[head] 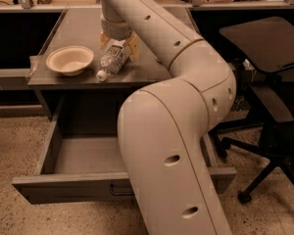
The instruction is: Place blue plastic bottle into top drawer
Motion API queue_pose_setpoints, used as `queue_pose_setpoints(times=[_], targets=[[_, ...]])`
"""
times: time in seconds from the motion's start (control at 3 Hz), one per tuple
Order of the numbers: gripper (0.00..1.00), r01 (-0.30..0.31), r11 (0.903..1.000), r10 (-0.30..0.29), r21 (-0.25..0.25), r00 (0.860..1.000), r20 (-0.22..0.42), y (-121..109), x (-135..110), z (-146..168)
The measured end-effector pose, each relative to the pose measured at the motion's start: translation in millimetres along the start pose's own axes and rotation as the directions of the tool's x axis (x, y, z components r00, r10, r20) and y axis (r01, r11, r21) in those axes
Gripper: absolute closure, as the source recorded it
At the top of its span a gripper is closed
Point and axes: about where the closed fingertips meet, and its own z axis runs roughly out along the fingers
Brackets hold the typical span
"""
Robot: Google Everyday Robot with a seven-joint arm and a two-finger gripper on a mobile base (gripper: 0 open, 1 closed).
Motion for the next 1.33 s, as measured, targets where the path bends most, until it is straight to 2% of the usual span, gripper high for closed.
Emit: queue_pose_setpoints(times=[0.33,0.67,1.0,1.33], targets=[[0.34,-0.041,0.9991,0.041,-0.011,0.999,-0.008,-4,5,7],[0.52,-0.126,0.9919,0.127,-0.009,0.992,0.025,0,4,11],[0.76,-0.273,0.9596,0.263,0.067,0.956,0.132,9,-5,-3],[0.98,-0.307,0.9481,0.293,0.082,0.944,0.153,3,-7,0]])
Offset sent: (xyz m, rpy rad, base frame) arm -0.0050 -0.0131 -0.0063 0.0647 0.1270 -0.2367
